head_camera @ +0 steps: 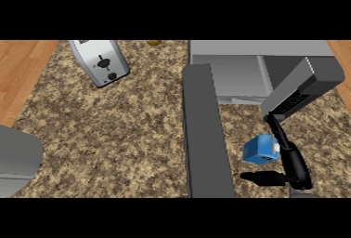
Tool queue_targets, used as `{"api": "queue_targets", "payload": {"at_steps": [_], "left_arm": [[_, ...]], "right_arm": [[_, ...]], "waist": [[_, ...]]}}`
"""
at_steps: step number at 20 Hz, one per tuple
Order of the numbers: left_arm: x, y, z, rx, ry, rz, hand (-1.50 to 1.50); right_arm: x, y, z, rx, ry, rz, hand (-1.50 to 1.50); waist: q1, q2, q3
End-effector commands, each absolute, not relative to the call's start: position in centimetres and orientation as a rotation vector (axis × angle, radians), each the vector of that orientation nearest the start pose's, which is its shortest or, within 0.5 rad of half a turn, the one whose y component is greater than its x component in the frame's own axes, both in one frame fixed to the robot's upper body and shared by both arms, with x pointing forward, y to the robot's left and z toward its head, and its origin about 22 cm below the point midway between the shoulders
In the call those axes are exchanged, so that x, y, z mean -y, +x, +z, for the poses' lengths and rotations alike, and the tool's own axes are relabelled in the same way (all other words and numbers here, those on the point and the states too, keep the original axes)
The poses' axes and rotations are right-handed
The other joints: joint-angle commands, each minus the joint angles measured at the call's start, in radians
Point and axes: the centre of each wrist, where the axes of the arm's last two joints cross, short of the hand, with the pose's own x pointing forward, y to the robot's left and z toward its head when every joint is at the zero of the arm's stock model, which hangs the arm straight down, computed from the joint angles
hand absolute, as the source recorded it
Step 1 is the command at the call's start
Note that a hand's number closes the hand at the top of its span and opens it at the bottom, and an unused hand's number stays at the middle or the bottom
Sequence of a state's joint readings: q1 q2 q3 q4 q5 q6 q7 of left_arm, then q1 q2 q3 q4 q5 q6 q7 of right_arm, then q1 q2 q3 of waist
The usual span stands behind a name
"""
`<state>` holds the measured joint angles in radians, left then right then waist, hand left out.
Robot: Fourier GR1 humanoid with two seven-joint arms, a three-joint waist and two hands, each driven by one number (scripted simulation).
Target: Pick up the milk, place it into the microwave and close the microwave
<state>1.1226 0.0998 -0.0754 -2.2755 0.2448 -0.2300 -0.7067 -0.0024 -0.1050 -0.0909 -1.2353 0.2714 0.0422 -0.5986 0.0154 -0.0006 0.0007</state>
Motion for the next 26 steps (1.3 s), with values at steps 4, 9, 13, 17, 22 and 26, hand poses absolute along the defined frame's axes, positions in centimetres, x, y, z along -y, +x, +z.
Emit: {"api": "queue_targets", "payload": {"at_steps": [4, 9, 13, 17, 22, 26], "left_arm": [[-26.1, -0.7, 3.5, 1.977, 0.05, 0.175, -1.5], [-27.4, -0.8, 5.8, 1.988, 0.057, 0.181, -1.5], [-28.1, 0.0, 4.5, 1.983, 0.086, 0.188, -1.5], [-28.0, -0.2, 5.6, 1.976, 0.054, 0.188, -1.5], [-28.7, -1.6, 5.3, 1.991, 0.055, 0.18, -1.5], [-28.5, -2.6, 4.9, 1.982, 0.036, 0.202, -1.5]], "right_arm": [[29.2, 22.7, -9.5, 1.78, -0.283, 0.353, 1.5], [29.4, 23.5, -11.2, 1.794, -0.394, 0.467, -1.5], [29.6, 24.4, -12.1, 1.778, -0.46, 0.569, 1.5], [30.3, 24.3, -13.6, 1.716, -0.47, 0.553, 1.5], [31.4, 24.9, -13.6, 1.851, -0.454, 0.57, 1.5], [30.5, 27.4, -12.8, 1.887, -0.387, 0.551, 1.5]], "waist": [[-0.001, 0.0, 0.0], [0.002, 0.002, 0.0], [0.002, 0.004, 0.0], [0.003, 0.004, 0.001], [0.009, 0.003, 0.001], [0.017, 0.003, 0.001]]}}
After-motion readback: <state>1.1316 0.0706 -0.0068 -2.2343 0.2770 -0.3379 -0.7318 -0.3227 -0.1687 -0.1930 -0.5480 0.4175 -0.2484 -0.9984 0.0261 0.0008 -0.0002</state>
